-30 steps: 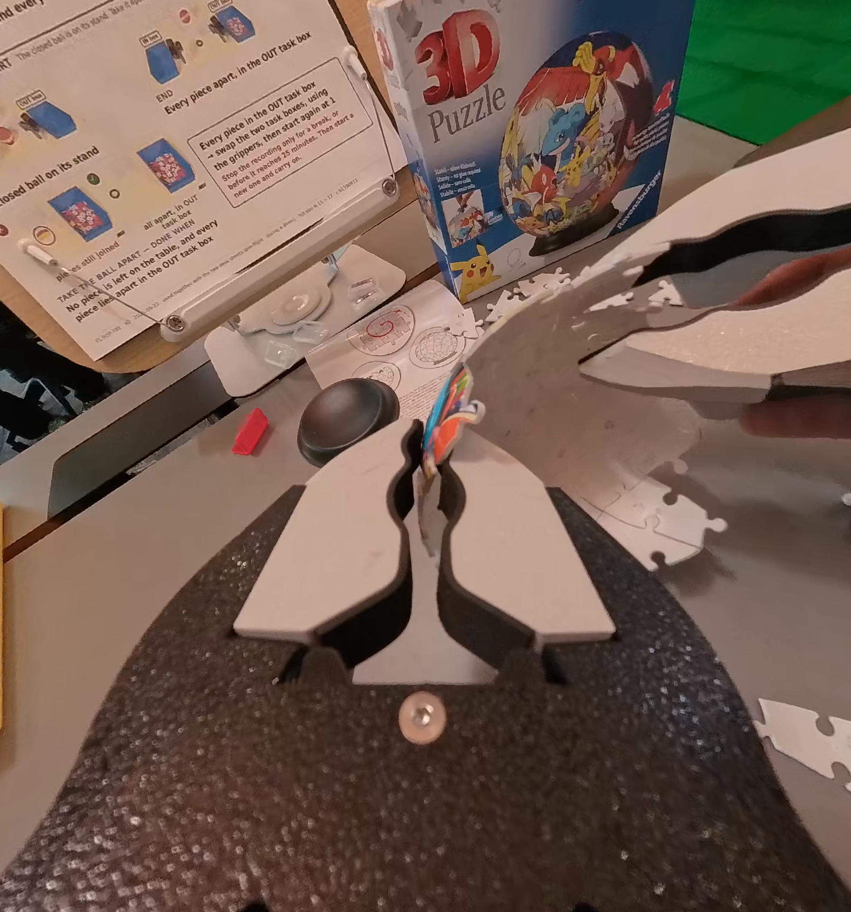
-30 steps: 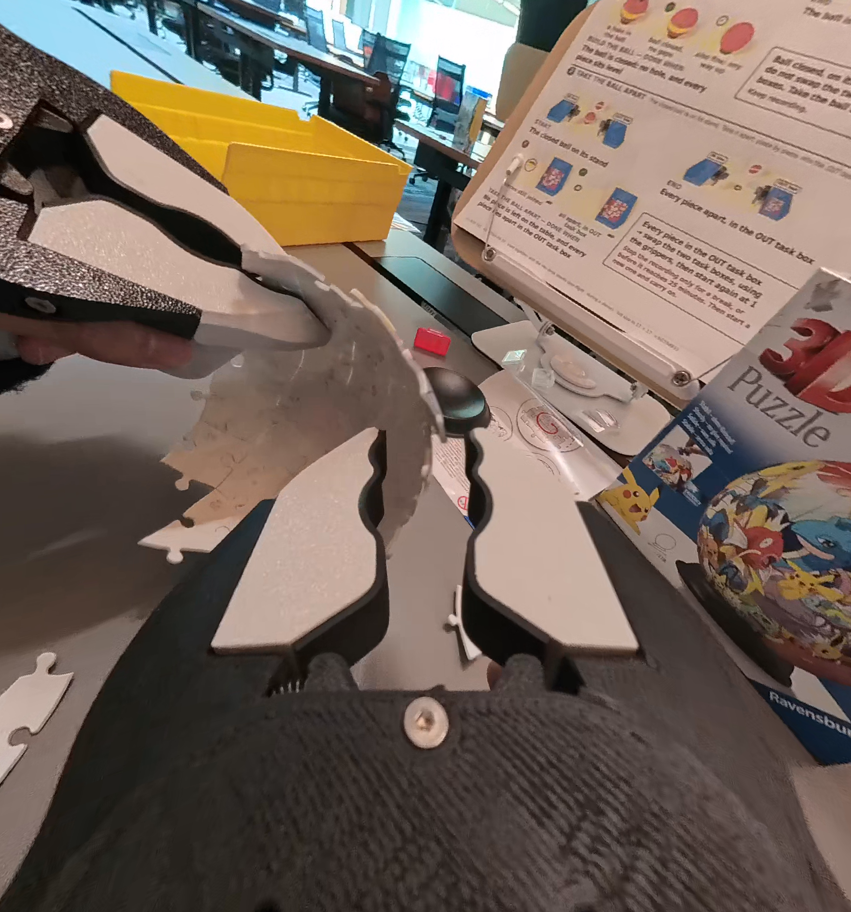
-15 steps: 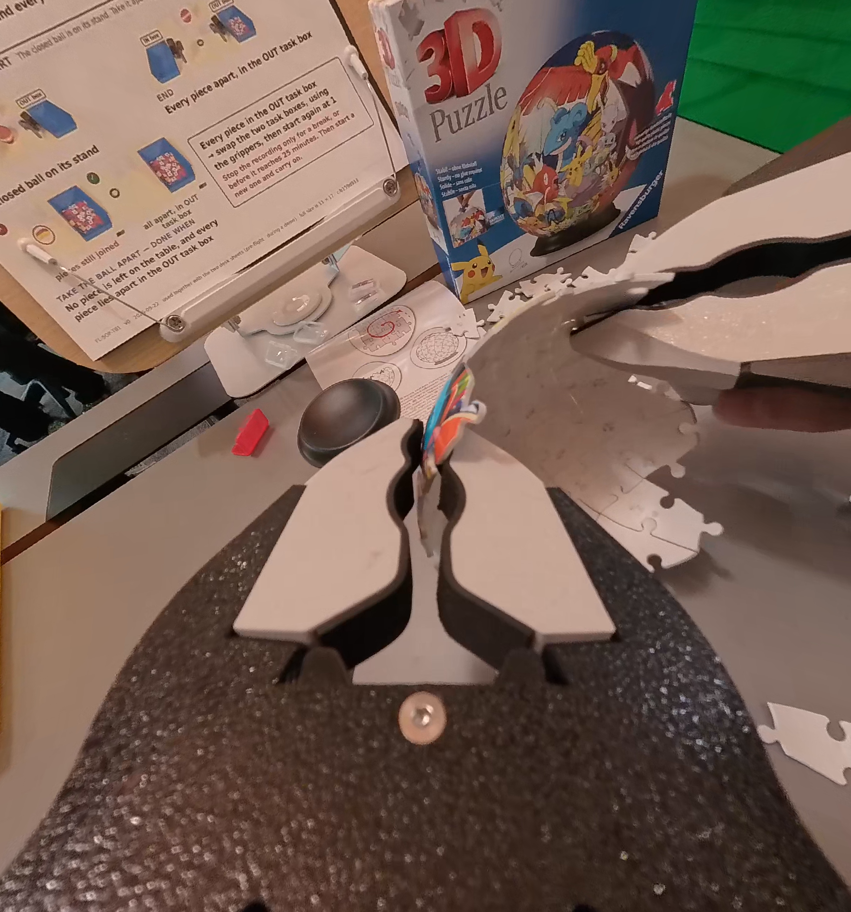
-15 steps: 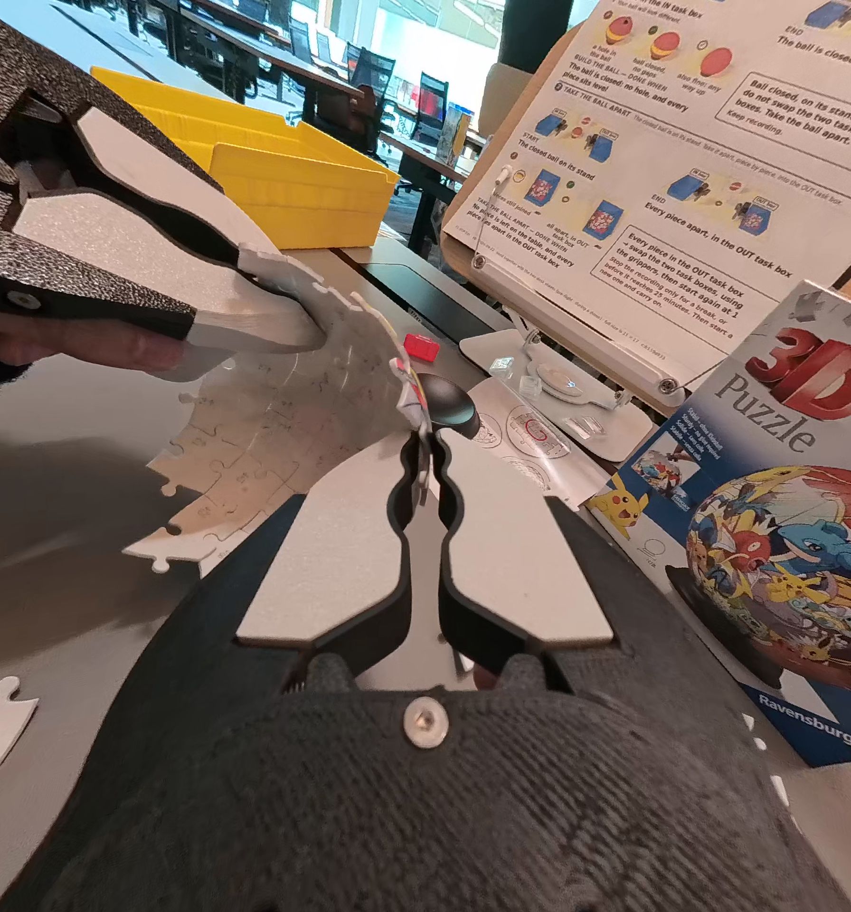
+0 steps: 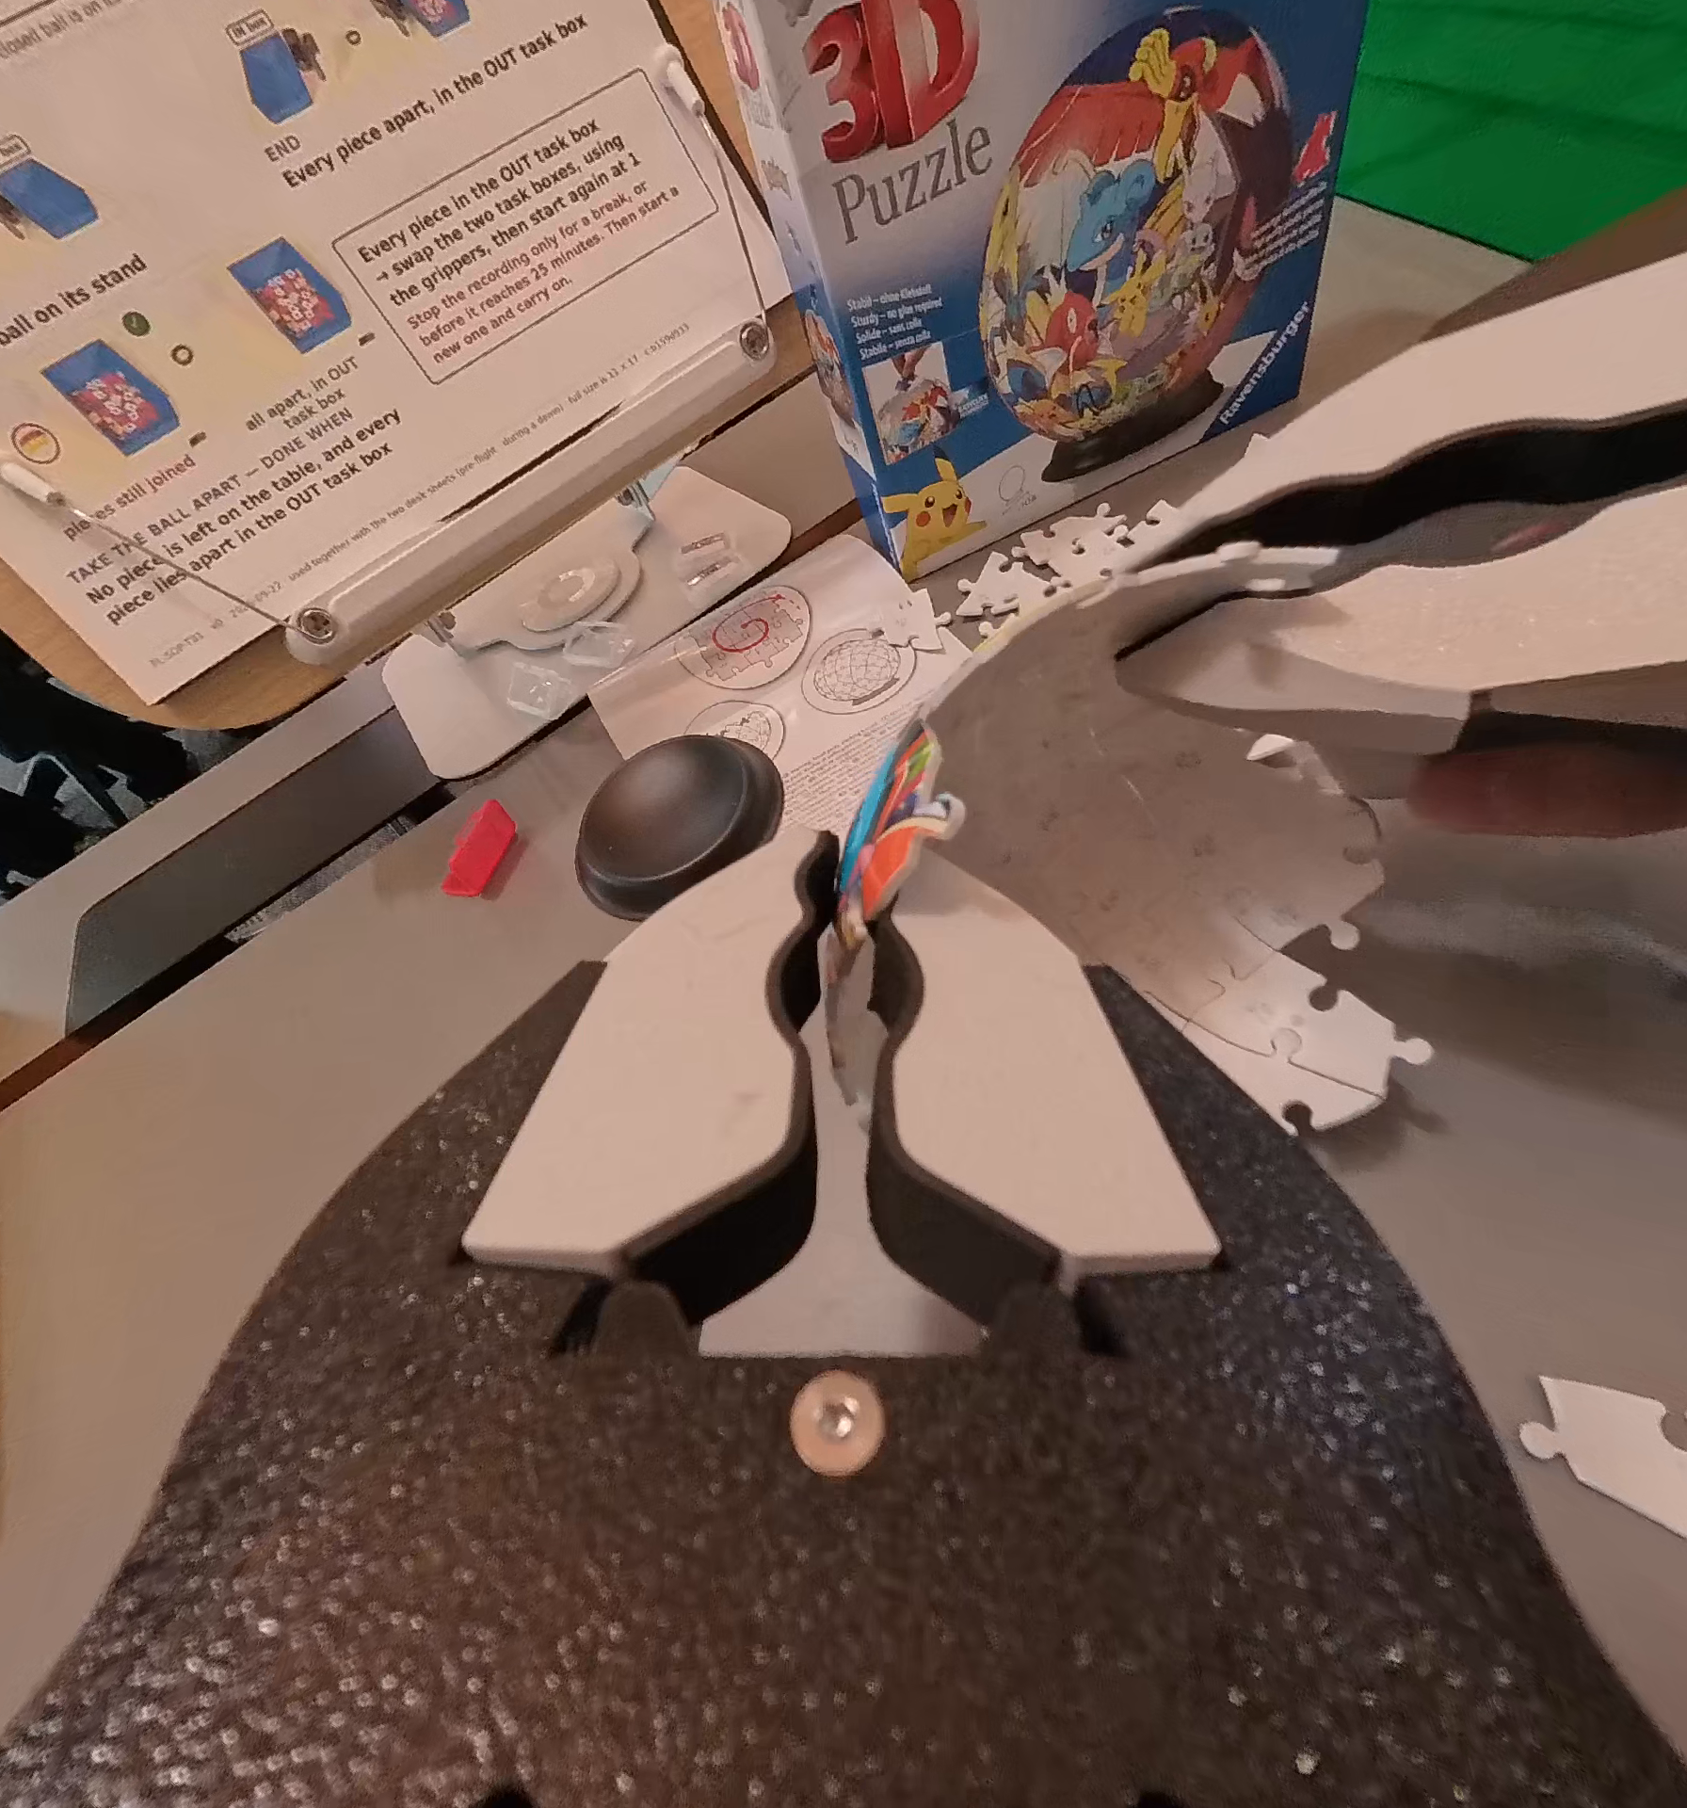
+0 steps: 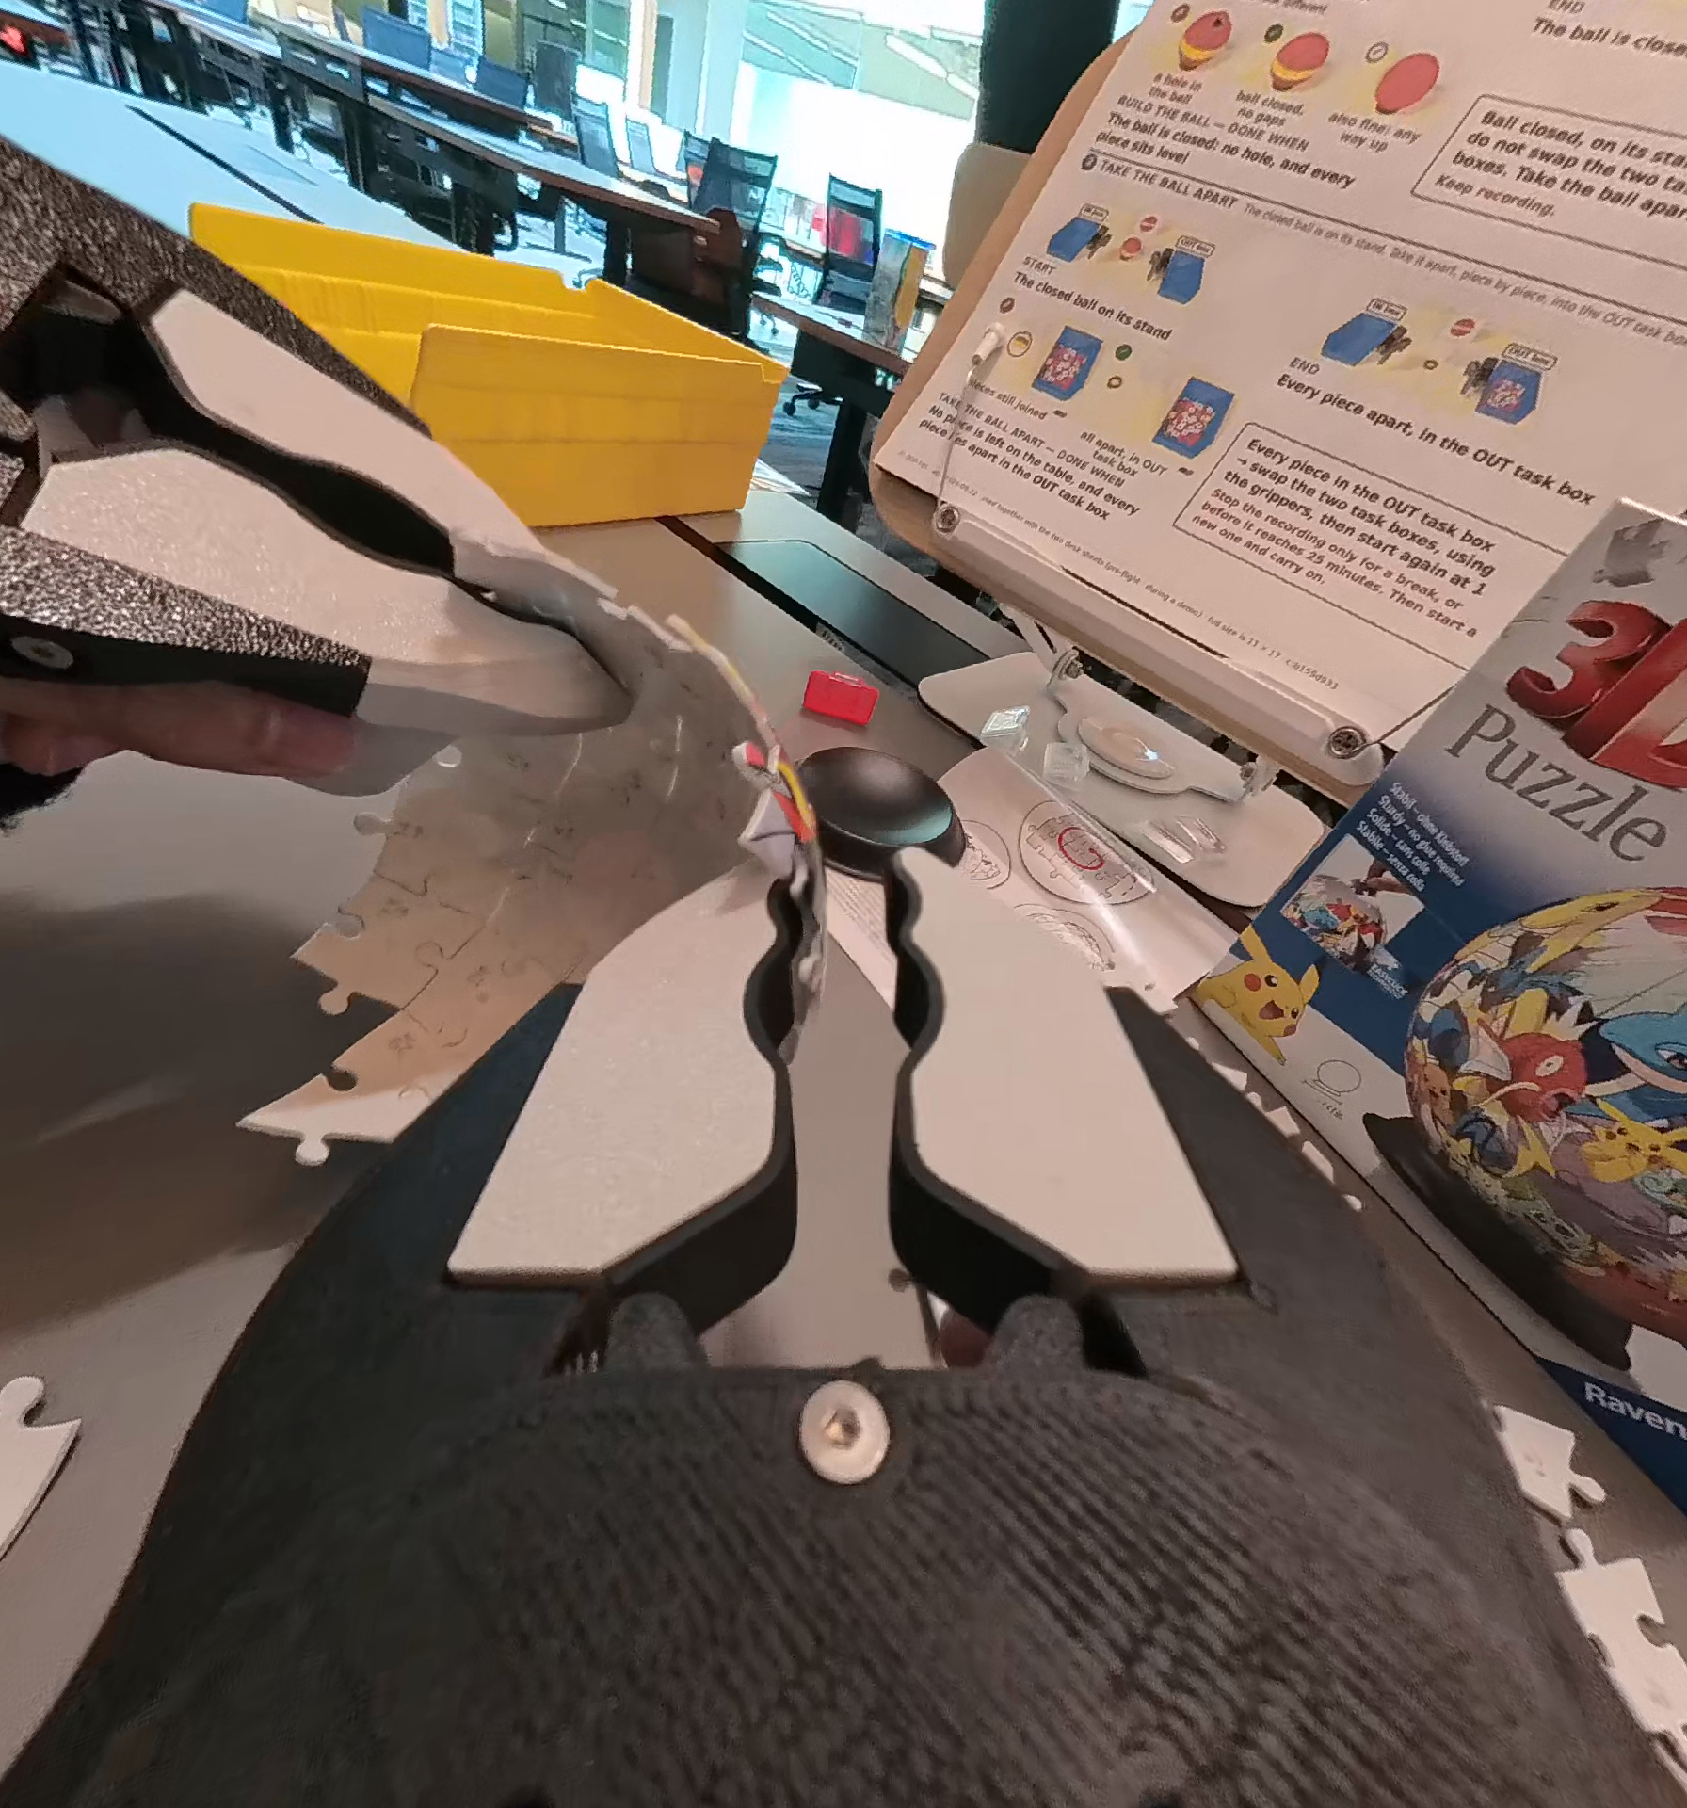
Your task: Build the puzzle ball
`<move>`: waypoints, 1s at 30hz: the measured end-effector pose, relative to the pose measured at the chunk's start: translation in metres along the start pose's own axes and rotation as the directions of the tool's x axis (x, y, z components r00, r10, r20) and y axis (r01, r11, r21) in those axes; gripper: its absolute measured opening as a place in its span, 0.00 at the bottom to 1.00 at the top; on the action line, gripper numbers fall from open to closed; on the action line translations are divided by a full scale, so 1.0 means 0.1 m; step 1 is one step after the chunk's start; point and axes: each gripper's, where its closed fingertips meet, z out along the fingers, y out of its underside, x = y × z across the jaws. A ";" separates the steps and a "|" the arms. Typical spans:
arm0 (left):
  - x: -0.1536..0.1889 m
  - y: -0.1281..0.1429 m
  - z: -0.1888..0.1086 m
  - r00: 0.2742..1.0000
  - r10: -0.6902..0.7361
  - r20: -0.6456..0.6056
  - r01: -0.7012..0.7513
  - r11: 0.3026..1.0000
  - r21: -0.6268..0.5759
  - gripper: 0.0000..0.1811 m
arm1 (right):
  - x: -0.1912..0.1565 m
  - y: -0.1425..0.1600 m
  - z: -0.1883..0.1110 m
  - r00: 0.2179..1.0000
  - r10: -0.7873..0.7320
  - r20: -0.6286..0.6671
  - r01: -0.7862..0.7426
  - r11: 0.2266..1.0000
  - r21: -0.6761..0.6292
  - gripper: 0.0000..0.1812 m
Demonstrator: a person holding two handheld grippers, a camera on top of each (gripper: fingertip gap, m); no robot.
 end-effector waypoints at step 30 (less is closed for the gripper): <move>-0.09 0.04 0.01 0.997 0.019 0.077 -0.019 1.000 -0.003 0.02 | -0.10 0.17 -0.06 0.999 0.033 0.029 -0.028 0.989 -0.143 0.26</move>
